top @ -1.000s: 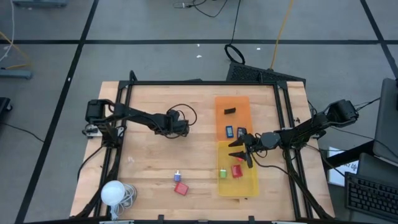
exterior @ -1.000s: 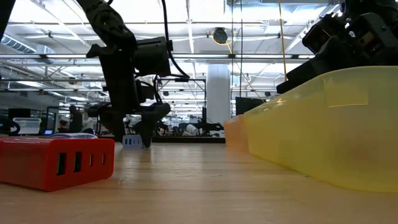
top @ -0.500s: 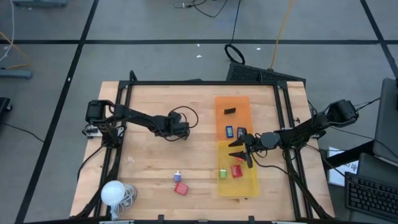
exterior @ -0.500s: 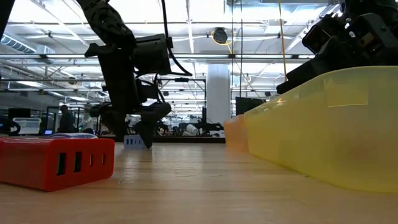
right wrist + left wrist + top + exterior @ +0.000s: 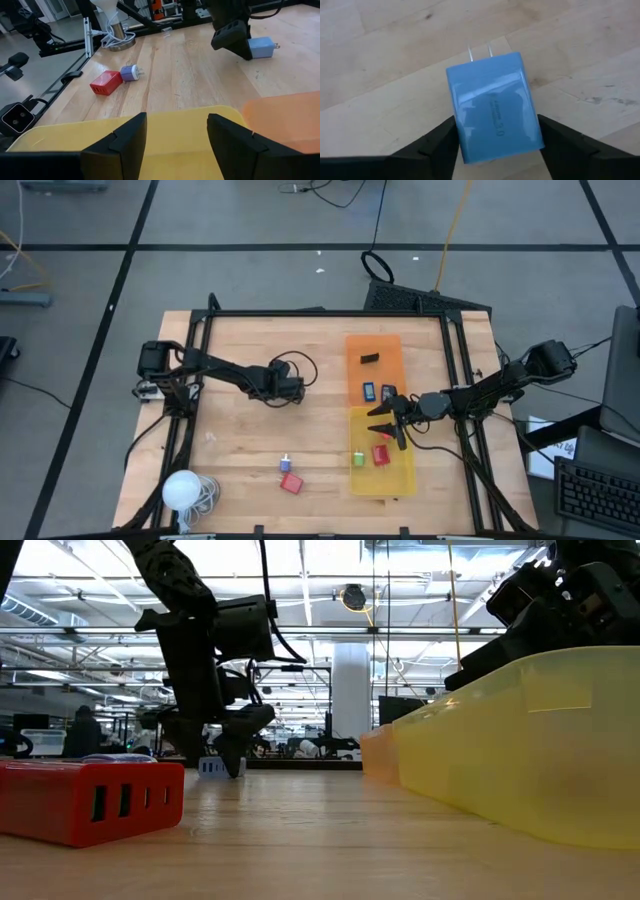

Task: Pick & Place Office items
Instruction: Put the blue charger adapter into the yellow bin

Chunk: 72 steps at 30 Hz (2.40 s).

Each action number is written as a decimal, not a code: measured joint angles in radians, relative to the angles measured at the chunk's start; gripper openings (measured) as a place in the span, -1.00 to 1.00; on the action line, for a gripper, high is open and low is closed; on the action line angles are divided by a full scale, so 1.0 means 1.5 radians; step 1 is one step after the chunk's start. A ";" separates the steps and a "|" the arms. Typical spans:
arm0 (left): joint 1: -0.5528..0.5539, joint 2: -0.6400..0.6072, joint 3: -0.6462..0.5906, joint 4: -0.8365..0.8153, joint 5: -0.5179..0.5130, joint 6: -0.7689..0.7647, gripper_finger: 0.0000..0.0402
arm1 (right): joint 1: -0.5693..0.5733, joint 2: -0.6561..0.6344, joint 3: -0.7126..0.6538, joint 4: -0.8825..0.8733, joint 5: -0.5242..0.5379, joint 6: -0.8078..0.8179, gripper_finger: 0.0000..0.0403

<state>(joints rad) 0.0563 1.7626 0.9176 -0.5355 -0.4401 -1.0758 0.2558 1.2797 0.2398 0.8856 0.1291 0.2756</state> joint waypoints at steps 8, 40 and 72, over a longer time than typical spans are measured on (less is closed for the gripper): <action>0.005 -0.006 0.000 0.013 0.004 0.117 0.10 | 0.000 0.000 0.000 0.000 0.000 0.000 -0.03; -0.129 -0.206 0.002 0.411 0.384 0.402 0.08 | 0.032 0.085 0.168 0.019 0.211 -0.491 0.39; -0.141 -0.205 0.002 0.472 0.401 0.325 0.07 | 0.028 0.185 0.304 0.075 0.034 -0.629 0.09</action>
<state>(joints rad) -0.1549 1.4555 0.9207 0.1730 0.1613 -0.5887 0.2985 1.5566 0.6952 0.9977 0.1795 -0.6682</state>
